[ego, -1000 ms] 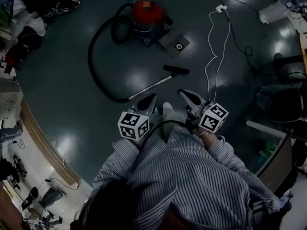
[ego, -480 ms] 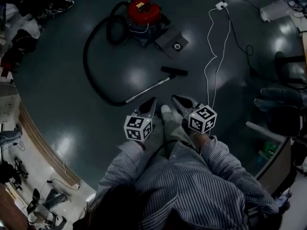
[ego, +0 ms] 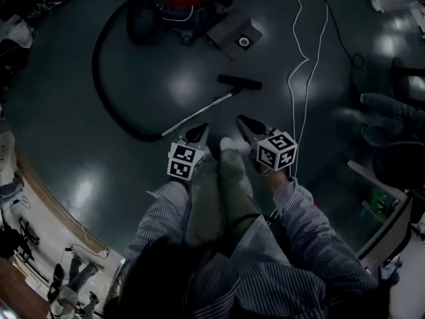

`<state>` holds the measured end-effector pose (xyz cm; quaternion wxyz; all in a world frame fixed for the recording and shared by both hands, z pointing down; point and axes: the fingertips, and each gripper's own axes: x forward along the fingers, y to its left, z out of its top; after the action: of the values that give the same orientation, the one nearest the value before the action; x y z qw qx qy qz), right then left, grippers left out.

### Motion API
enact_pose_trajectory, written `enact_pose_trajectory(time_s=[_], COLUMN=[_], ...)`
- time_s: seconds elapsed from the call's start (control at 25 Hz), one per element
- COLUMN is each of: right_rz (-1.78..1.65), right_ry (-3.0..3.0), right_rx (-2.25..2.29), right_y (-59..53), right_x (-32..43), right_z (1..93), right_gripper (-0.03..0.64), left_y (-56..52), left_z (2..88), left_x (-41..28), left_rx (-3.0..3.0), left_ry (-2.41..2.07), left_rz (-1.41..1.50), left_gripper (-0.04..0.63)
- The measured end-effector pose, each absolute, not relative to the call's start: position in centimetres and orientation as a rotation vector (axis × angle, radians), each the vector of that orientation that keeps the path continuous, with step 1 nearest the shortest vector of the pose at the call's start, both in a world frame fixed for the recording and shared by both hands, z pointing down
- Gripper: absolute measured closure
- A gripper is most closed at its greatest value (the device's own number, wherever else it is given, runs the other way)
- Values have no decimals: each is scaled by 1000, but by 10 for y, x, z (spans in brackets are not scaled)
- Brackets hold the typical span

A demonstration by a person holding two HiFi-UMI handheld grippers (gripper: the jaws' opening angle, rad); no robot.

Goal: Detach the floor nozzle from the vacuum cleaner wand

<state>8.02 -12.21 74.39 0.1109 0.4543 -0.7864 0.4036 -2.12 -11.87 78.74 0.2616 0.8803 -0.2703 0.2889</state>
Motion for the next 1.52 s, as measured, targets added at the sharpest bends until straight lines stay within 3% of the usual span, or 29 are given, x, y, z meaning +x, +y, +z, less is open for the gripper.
enact_pose_trajectory(time_s=[0.44, 0.76, 1.28, 1.52], right_rz=[1183, 1169, 1153, 1140], right_ry=[-2294, -2330, -2337, -2305], right_rx=[1299, 1328, 1383, 1394], right_y=[-136, -162, -179, -169], right_x=[112, 116, 119, 118], right_z=[1004, 1110, 1140, 1136], right_gripper=[588, 588, 588, 588], left_y=[-146, -133, -124, -128], left_z=[1086, 1244, 1321, 1320], left_x=[-7, -3, 7, 6], left_rx=[2487, 2438, 2439, 2413], left_ry=[-410, -234, -68, -171], left_rz=[1191, 1479, 1695, 1580], left_gripper=[538, 401, 402, 416])
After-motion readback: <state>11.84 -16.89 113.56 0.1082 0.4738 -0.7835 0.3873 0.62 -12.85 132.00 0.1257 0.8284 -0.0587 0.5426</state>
